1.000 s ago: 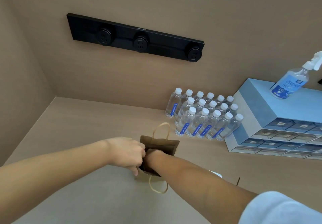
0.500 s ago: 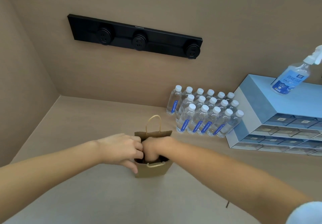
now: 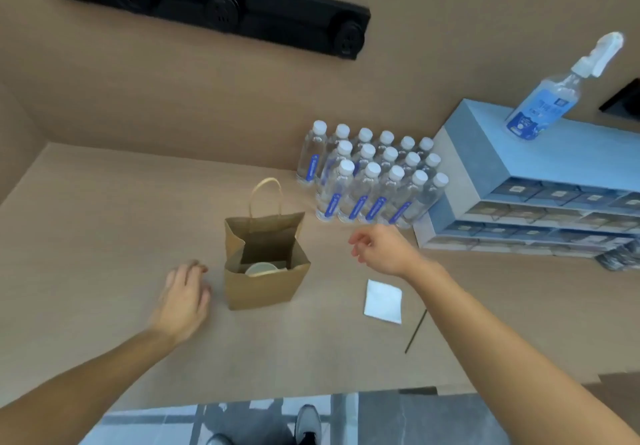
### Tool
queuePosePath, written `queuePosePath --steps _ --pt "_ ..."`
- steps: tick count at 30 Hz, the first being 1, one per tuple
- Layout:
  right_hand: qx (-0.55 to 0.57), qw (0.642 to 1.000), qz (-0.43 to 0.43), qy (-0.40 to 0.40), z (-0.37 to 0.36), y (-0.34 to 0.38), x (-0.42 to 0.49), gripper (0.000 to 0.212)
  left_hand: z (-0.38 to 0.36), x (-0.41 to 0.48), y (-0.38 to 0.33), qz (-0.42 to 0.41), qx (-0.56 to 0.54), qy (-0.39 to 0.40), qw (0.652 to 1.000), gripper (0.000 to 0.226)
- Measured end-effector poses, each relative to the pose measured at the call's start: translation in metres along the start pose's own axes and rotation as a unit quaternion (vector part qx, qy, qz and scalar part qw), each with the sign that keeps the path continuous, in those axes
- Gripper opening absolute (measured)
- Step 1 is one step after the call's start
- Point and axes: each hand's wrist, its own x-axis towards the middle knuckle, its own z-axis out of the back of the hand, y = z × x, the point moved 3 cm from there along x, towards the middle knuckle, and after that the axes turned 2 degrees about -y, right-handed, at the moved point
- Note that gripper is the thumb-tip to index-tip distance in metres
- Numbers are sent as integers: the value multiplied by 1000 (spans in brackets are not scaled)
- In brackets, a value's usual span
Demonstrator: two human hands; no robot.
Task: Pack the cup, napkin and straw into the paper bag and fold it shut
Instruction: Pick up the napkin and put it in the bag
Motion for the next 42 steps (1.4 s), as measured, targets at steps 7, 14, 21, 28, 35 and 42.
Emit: queuePosePath --steps 7,14,21,28,35,42 --pt "-52 989 -127 47 -94 -102 18 42 -56 -12 19 90 136 32 986 67" --pt "-105 979 -172 31 -123 -152 31 71 -59 -7 25 111 179 33 977 70" --pt "-104 974 -200 36 -120 -172 40 80 -58 -2 29 156 194 51 967 72" --pt "-8 973 -224 50 -124 -178 41 67 -47 -1 18 172 176 62 967 71" --pt "10 972 -228 49 -115 -170 38 9 -47 -2 17 169 156 61 971 71" --pt "254 956 -148 7 -49 -90 25 9 -46 -3 17 167 132 59 975 71"
